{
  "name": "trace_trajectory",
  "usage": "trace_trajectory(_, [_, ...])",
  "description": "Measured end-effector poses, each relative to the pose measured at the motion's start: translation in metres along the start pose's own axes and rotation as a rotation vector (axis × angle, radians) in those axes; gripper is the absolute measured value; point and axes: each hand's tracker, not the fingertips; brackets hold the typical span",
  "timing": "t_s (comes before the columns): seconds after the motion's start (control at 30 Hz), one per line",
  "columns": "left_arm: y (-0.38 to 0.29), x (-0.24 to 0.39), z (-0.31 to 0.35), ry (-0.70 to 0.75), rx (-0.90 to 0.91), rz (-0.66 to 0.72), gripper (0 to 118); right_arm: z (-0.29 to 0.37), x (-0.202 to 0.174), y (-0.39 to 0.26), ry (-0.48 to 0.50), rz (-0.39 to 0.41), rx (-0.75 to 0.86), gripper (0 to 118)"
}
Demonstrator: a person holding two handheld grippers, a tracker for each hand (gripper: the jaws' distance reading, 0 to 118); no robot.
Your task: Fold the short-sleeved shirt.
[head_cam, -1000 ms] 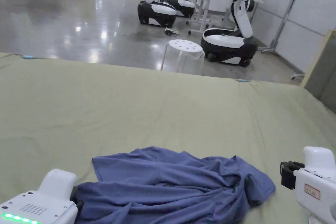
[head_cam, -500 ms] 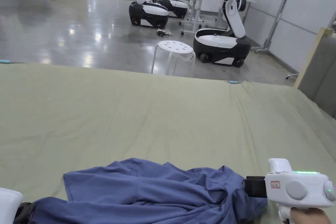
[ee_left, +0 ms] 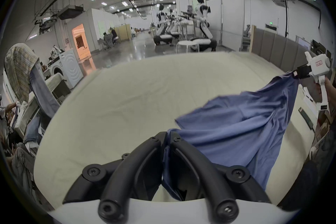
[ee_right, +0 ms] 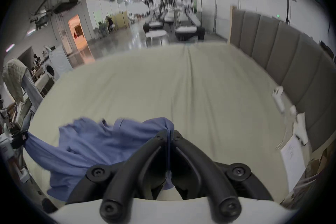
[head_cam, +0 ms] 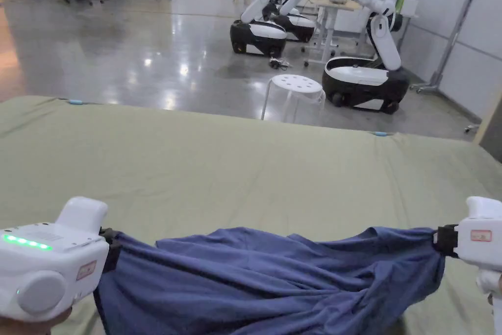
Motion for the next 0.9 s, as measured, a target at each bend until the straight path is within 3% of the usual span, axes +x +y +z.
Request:
trace_trajectory(0.1, [0.036, -0.017, 0.025, 0.015, 0.085, 0.027, 6, 0.053, -0.02, 0.034, -0.019, 0.041, 0.123, 3])
trace_trajectory(0.47, [0.186, -0.067, 0.068, 0.082, 0.303, 0.064, 6, 0.161, -0.052, 0.163, 0.04, 0.018, 0.421, 3])
trace_trajectory(0.9, [0.335, -0.086, 0.044, 0.199, 0.478, 0.052, 6, 0.189, -0.062, 0.302, -0.01, 0.043, 0.612, 3])
